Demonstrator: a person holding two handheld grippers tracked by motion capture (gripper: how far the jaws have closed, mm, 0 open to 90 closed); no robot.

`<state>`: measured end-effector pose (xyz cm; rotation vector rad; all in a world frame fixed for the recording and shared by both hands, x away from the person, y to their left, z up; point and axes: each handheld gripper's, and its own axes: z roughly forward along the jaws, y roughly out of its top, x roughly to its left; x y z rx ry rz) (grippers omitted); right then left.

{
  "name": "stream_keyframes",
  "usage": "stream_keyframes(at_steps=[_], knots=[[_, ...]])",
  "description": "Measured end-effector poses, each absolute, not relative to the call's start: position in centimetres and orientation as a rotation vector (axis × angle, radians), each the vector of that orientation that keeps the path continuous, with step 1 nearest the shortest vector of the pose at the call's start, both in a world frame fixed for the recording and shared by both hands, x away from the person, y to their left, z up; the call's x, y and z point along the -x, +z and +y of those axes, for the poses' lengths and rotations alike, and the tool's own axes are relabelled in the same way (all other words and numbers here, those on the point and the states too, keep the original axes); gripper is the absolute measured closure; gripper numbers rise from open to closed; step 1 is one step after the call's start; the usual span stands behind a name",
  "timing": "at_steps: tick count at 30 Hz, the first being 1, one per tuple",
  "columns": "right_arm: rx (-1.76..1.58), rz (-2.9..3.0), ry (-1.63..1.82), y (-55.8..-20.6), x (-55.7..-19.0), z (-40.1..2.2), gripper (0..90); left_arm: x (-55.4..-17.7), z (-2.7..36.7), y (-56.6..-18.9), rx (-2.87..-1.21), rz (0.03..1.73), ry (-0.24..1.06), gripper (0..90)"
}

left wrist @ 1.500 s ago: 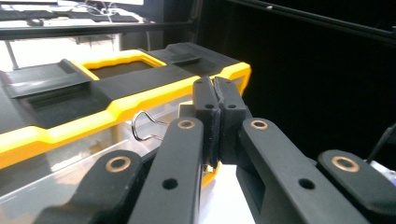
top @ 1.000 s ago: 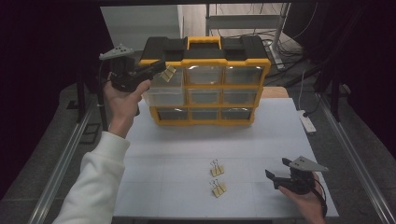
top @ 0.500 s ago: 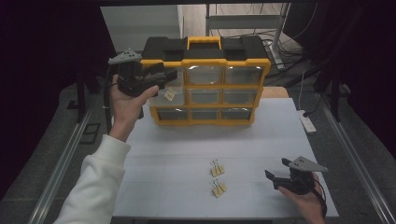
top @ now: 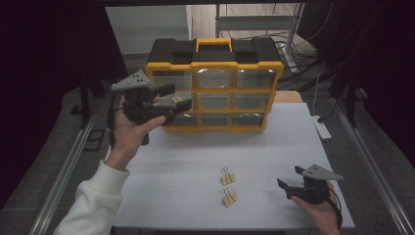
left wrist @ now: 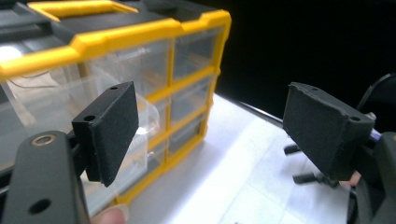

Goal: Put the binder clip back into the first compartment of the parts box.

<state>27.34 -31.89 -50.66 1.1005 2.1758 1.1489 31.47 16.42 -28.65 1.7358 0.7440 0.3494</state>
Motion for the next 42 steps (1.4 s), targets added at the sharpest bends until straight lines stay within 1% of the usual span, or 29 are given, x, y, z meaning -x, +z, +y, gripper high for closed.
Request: stream_keyframes(at_steps=[3, 16, 21, 33, 42], knots=[[-1.098, 2.179, 1.152, -50.7, -27.4, -31.8, 17.3, -30.3, 16.6, -29.3, -1.741, 0.732, 0.334, 19.5], [-1.101, 2.174, 1.144, -50.7, -27.4, -31.9, 17.3, -27.8, 16.1, -32.4, -1.771, 0.708, 0.295, 19.8], [-1.101, 2.175, 1.137, -50.7, -27.3, -31.9, 17.3, -27.4, 15.9, -33.9, -1.802, 0.727, 0.311, 19.9], [-1.099, 2.171, 1.138, -50.7, -27.4, -31.9, 17.3, -26.8, 15.9, -37.8, -1.814, 0.772, 0.248, 20.2], [-1.100, 2.174, 1.145, -50.7, -27.4, -31.9, 17.3, -26.7, 15.5, -39.6, -1.817, 0.784, 0.204, 20.2]])
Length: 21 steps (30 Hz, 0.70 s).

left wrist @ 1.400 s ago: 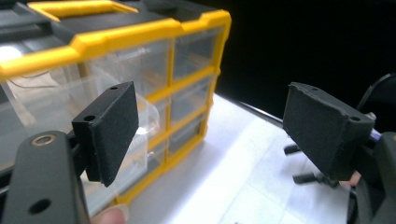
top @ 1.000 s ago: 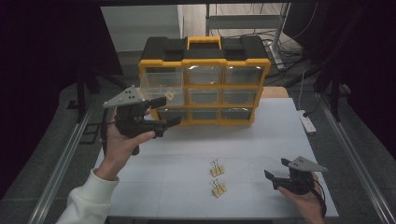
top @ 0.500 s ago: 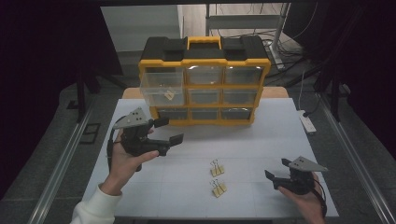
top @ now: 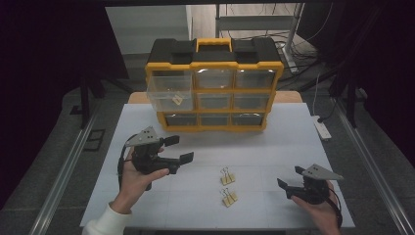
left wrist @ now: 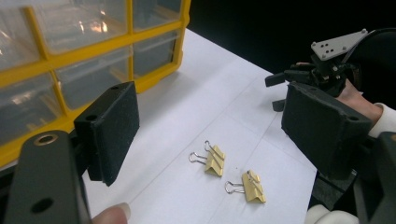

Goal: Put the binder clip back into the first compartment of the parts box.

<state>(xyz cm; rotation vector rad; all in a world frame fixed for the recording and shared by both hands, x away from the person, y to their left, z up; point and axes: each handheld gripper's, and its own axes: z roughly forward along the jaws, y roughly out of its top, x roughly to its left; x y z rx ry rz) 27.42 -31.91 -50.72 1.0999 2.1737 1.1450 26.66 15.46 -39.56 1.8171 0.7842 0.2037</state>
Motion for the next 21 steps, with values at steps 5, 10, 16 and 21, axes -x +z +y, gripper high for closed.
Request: stream_keyframes(at_steps=[5, 10, 16, 21], knots=[[-1.094, 2.177, 1.145, -50.7, -27.4, -31.9, 17.3, -26.6, 15.0, -40.7, -1.830, 0.791, 0.176, 20.3], [-1.094, 2.177, 1.146, -50.7, -27.4, -31.9, 17.3, -26.7, 14.5, -41.8, -1.838, 0.805, 0.149, 20.4], [-1.094, 2.178, 1.146, -50.7, -27.4, -31.9, 17.3, -26.7, 13.4, -43.3, -1.880, 0.811, 0.120, 20.5], [-1.093, 2.178, 1.145, -50.7, -27.4, -31.9, 17.3, -26.8, 12.5, -44.5, -1.911, 0.815, 0.100, 20.4]])
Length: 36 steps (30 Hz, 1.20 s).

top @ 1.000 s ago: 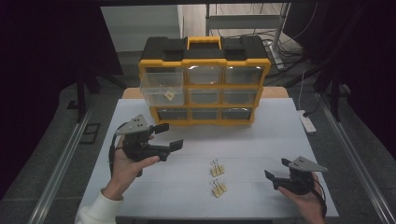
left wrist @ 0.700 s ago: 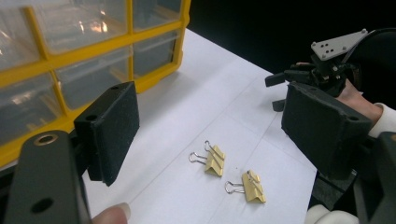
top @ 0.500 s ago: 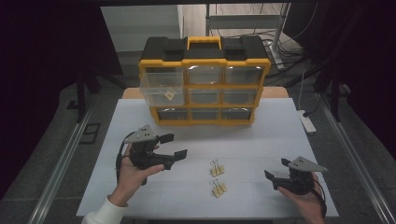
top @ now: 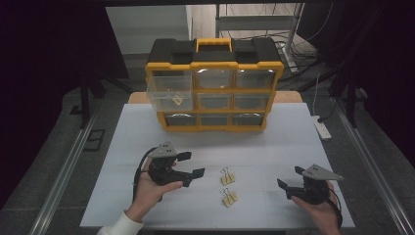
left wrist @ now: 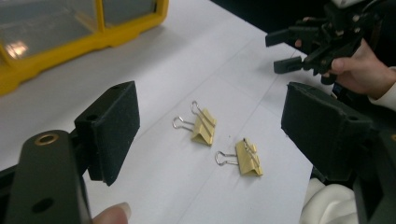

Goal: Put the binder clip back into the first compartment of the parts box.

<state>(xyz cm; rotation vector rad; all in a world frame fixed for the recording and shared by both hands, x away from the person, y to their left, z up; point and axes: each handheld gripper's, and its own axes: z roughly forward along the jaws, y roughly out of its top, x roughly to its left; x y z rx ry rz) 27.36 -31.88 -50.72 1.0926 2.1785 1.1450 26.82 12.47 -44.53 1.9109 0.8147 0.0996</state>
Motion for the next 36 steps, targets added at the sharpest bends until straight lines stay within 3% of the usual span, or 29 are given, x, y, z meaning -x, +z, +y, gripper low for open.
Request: stream_keyframes(at_steps=[28, 36], knots=[[-1.088, 2.189, 1.141, -50.8, -27.4, -31.8, 17.1, -27.3, 4.6, -49.8, -2.153, 0.769, -0.065, 19.9], [-1.090, 2.190, 1.141, -50.8, -27.4, -31.9, 17.1, -27.7, 3.2, -51.1, -2.197, 0.794, -0.087, 24.3]])
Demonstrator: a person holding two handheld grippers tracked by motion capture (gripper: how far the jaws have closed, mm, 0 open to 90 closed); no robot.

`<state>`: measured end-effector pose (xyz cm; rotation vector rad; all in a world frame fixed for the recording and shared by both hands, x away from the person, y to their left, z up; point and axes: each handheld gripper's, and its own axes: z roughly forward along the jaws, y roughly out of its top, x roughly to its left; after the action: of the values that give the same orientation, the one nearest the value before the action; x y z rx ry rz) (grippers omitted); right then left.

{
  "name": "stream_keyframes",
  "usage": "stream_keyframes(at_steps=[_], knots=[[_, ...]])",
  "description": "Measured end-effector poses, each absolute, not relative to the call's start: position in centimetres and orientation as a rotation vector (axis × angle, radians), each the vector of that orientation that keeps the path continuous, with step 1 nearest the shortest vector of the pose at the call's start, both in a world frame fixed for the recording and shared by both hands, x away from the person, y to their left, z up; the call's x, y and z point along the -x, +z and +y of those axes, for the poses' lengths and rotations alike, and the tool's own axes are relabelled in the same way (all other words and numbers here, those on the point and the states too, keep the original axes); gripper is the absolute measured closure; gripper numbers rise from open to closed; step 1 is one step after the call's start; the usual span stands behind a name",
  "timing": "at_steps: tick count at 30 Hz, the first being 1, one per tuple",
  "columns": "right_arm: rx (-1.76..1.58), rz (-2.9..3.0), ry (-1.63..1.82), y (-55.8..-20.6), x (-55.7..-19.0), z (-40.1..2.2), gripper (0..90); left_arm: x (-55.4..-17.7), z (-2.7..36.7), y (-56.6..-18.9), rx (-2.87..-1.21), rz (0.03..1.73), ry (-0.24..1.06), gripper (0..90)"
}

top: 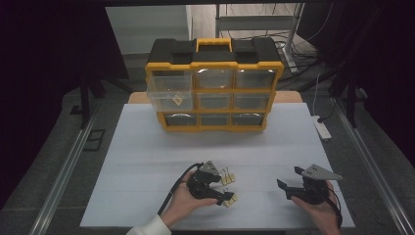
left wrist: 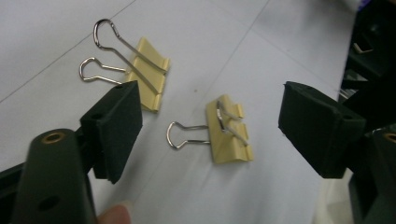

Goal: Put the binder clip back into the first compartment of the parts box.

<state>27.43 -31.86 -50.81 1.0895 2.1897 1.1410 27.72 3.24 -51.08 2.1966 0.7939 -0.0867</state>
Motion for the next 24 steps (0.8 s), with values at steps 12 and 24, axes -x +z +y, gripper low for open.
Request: stream_keyframes(at_steps=[12, 24], knots=[[-1.088, 2.191, 1.141, -50.8, -27.4, -31.8, 17.1, -27.7, 3.0, -51.6, -2.182, 0.726, -0.251, 82.8], [-1.087, 2.189, 1.139, -50.8, -27.4, -31.9, 17.1, -27.7, 4.0, -50.7, -2.074, 0.697, -0.312, 89.2]])
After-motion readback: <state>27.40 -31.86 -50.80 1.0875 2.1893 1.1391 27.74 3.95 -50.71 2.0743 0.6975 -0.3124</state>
